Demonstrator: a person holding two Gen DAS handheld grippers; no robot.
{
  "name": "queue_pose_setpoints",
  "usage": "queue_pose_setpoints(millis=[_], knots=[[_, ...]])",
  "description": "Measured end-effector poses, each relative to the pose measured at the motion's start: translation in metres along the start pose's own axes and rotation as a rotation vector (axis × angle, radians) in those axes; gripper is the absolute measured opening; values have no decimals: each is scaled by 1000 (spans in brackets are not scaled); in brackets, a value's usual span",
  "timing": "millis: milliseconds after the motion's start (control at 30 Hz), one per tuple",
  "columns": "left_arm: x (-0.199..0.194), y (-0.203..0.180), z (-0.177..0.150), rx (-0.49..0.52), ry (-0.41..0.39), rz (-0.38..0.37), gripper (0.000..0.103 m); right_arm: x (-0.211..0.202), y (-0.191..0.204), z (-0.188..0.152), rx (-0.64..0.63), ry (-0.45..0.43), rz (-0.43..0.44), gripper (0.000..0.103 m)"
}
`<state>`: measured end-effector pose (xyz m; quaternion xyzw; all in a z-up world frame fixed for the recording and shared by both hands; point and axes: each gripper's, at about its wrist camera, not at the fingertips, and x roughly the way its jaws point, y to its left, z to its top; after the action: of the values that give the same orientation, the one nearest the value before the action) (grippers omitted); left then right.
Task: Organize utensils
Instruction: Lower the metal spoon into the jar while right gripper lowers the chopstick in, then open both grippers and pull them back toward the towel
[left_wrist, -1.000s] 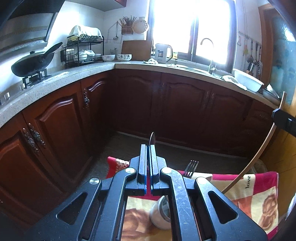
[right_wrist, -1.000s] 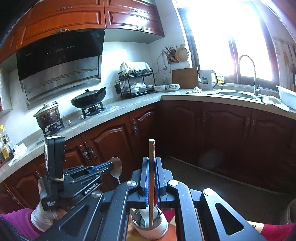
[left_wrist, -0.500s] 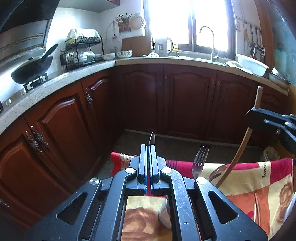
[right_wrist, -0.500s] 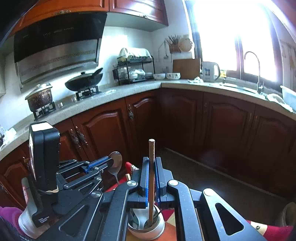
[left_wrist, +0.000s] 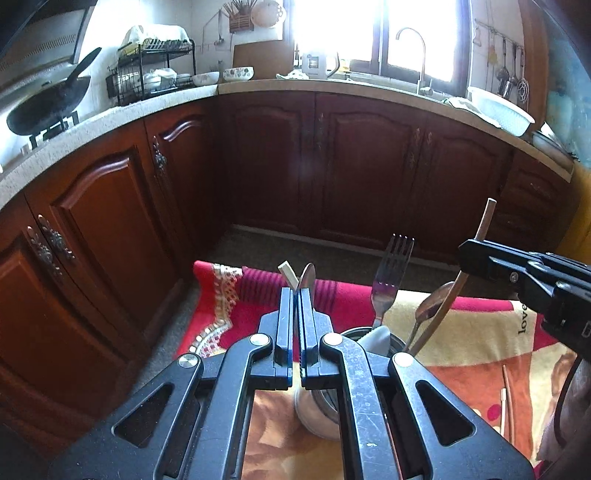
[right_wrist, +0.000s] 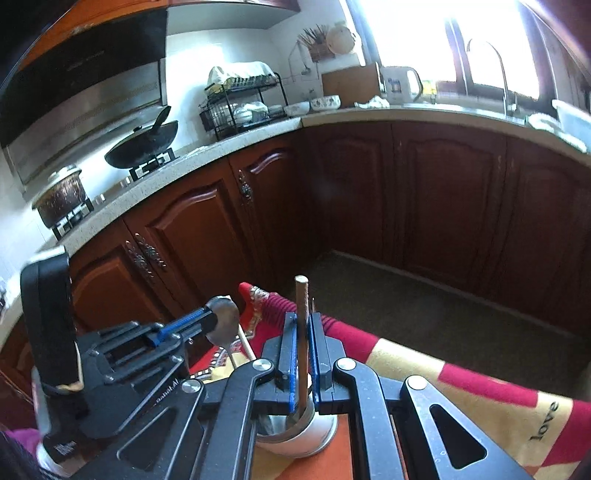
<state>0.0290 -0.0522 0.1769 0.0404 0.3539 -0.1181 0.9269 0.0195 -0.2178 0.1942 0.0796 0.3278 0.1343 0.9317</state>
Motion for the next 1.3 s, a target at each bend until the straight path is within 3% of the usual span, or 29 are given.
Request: queue_pose_setpoints(millis=[167, 300, 500, 833, 1300], knots=[[-3, -1, -2, -15, 19, -19, 6, -7, -5, -5, 34, -5, 26, 17], [-9, 2, -4, -44, 21, -32, 36, -18, -7, -14, 47, -8, 34, 22], [-29, 8, -4, -99, 6, -58, 50, -32, -11, -28, 67, 1, 23, 24], [-74, -10, -24, -123, -5, -137, 58, -68, -23, -63, 77, 11, -55, 26], [-93, -91, -87, -61, 112, -275, 59, -118, -69, -144, 134, 94, -256, 32]])
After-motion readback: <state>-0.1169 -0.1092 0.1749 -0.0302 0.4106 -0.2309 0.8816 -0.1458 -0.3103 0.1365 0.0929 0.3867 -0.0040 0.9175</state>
